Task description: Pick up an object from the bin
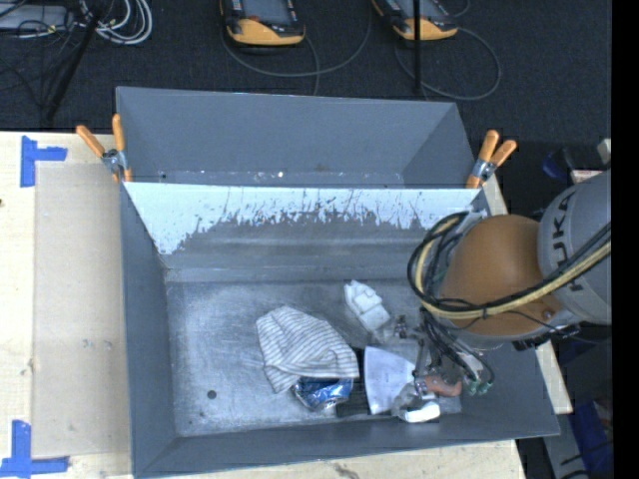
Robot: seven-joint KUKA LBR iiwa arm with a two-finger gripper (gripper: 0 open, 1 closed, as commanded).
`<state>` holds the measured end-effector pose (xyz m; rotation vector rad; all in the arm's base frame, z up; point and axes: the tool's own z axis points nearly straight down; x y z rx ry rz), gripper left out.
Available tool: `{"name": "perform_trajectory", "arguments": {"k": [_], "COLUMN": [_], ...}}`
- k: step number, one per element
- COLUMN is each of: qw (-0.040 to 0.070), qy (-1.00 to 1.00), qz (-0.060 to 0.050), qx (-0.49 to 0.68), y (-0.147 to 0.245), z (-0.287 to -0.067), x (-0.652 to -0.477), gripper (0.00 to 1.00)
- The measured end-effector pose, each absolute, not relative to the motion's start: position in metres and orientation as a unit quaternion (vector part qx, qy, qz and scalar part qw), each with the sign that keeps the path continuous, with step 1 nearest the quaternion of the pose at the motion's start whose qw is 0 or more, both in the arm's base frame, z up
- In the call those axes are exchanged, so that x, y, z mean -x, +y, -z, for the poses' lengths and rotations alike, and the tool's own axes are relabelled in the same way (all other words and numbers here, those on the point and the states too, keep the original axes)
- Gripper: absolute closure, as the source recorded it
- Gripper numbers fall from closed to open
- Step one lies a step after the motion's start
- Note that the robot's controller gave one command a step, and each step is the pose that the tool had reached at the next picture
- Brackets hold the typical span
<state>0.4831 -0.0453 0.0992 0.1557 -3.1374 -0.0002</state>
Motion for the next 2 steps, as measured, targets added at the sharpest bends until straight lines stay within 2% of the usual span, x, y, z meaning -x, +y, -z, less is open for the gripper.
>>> {"name": "perform_trajectory", "arguments": {"k": [1, 2], "qw": [-0.013, -0.007], "qy": [-0.982, -0.950], "qz": [-0.002, -0.002], "qx": [-0.190, -0.314], "y": [-0.025, -0.014], "z": [-0.080, -0.076], "x": [-0.483, -0.483], "gripper": [0.00, 1.00]}}
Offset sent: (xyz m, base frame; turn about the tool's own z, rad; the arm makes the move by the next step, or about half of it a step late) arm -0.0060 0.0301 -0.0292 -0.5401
